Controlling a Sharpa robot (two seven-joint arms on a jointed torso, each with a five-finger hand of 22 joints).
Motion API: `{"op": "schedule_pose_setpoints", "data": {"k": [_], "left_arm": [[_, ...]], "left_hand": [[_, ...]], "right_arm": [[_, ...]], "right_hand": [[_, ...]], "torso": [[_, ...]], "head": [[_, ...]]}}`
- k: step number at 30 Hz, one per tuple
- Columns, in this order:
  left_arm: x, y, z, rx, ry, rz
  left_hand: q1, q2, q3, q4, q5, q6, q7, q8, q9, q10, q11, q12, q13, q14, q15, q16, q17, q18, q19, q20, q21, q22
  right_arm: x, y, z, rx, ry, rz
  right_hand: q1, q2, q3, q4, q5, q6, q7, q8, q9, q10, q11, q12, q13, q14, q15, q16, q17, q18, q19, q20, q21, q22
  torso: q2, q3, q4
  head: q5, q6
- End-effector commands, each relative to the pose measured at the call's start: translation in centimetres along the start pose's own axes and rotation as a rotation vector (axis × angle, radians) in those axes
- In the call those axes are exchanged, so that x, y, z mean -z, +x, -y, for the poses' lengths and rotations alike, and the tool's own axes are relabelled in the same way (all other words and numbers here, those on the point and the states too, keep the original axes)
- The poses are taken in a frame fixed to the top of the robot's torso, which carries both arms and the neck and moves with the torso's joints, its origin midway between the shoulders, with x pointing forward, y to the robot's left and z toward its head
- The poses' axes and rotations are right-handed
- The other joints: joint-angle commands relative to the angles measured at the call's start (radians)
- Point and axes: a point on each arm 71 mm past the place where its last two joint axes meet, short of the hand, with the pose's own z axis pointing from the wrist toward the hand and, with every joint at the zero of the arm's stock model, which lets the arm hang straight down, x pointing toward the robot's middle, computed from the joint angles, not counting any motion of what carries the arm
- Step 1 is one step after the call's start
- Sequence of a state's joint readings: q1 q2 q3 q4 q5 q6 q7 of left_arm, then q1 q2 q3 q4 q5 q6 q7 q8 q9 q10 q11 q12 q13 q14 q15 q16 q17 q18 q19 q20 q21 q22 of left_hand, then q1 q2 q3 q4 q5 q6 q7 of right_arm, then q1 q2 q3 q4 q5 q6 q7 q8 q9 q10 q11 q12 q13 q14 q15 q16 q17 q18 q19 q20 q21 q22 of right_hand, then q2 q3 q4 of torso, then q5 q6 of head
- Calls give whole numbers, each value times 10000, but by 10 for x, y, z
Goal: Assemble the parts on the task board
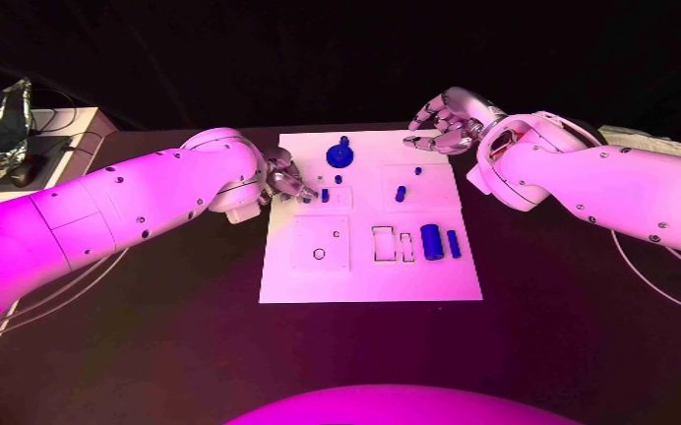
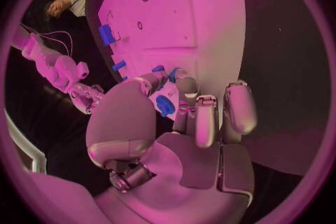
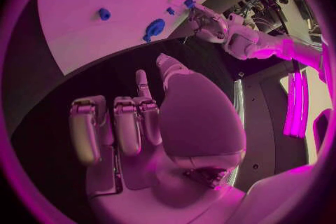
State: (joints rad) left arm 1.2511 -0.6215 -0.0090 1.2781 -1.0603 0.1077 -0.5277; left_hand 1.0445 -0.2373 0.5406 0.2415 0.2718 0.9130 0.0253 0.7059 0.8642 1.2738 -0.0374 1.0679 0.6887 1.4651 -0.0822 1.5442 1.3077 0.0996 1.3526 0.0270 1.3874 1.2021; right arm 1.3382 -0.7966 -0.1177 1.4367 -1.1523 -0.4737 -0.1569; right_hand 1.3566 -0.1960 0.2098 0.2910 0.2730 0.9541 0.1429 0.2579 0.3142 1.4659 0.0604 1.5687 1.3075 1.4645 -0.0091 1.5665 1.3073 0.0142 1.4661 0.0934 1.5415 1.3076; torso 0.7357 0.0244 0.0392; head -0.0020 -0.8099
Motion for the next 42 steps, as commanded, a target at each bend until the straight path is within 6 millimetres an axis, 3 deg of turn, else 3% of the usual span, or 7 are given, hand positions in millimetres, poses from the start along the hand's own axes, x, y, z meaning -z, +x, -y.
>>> {"op": "schedule_pose_setpoints", "data": {"k": [1, 16, 28, 31, 34, 38, 42], "left_arm": [[0, 3, -1, -7, 62, -104], [10, 1, -9, 221, 148, 140], [24, -7, -20, 1940, 597, 206], [29, -12, -24, 2887, 946, 324], [32, -18, -25, 3457, 1545, 668], [35, -27, -18, 3827, 2880, 1602], [35, -35, -7, 3204, 4141, 2680]], "left_hand": [[21, -72, -104, 23, -26, 7, 80, -32, -16, -93, 19, -47, -31, 886, -68, -23, 2035, -176, 29, -34, -67, -13], [-152, -63, -1241, 516, -154, 9, 104, -51, -55, -108, 42, -28, -25, 884, -49, -29, 2024, -174, 36, -16, -86, -18], [146, 879, -3971, 555, -1765, -317, 203, -131, -141, -609, 158, -409, -667, 790, 41, -181, 1733, -91, -235, 73, -348, -404], [685, 1322, -5162, 531, -1989, -1442, 745, -423, -399, -2144, 662, -1280, -1779, 70, 507, -973, 271, 351, -1815, 443, -1775, -2573], [1033, 1469, -5492, 524, -1961, -1981, 996, -635, -740, -2511, 887, -1261, -1877, -128, 693, -1095, -64, 395, -1963, 607, -1952, -2768], [2907, 1786, -5359, 348, -1775, -3037, 1526, -1324, -1841, -4540, 1464, -2295, -2620, -4189, 1283, -4671, -5172, 796, -4408, 1155, -4764, -5631], [5388, 868, -2436, 514, -1841, -3077, 1563, -1716, -3376, -4514, 1514, -3568, -4038, -4893, 1296, -5868, -6375, 804, -4394, 1222, -6173, -6595]], "right_arm": [[0, 0, -1, 64, -92, -57], [0, 0, -1, 72, -102, -27], [-1, 1, 0, 82, -96, -37], [0, 1, 1, 84, -87, -29], [0, 1, 1, 85, -87, 6], [0, -1, 3, 32, -114, 134], [-1, -2, 3, -62, -157, 282]], "right_hand": [[-68, -7, -40, -8, 37, -57, -10, -5, 14, 987, 8, -43, 2571, 1049, -13, 23, 2578, -57, 898, -4, -34, 2402], [-69, -21, -45, -13, 39, -83, -5, -18, 15, 967, 11, -64, 2551, 1042, -13, 14, 2549, -49, 885, -4, -63, 2382], [-71, -26, -49, -13, 38, -99, -2, -25, 15, 944, 14, -88, 2529, 1040, -12, 10, 2538, -46, 879, -4, -75, 2373], [-72, -27, -49, -12, 38, -104, -1, -28, 15, 923, 14, -110, 2508, 1039, -11, 9, 2536, -45, 878, -4, -78, 2372], [-73, -27, -50, -12, 38, -108, 0, -30, 15, 904, 15, -130, 2489, 1037, -11, 6, 2528, -45, 877, -3, -80, 2370], [-71, -28, -48, -13, 40, -119, 2, -35, 15, 811, 16, -227, 2397, 1034, -10, 1, 2513, -39, 867, -3, -101, 2356], [-11, -9, 17, -23, 73, -178, 15, -51, 38, 281, 23, -791, 1875, 1006, -3, -38, 2403, -1, 799, 4, -254, 2252]], "torso": [[-6, -4, 5], [1, -21, 13], [-15, -16, 27], [-8, -13, 27], [-5, -9, 11], [-3, -4, -1], [7, 7, -15]], "head": [[-4, 7], [-28, 12], [-33, 61], [-35, 93], [-34, 114], [-25, 149], [-23, 187]]}}
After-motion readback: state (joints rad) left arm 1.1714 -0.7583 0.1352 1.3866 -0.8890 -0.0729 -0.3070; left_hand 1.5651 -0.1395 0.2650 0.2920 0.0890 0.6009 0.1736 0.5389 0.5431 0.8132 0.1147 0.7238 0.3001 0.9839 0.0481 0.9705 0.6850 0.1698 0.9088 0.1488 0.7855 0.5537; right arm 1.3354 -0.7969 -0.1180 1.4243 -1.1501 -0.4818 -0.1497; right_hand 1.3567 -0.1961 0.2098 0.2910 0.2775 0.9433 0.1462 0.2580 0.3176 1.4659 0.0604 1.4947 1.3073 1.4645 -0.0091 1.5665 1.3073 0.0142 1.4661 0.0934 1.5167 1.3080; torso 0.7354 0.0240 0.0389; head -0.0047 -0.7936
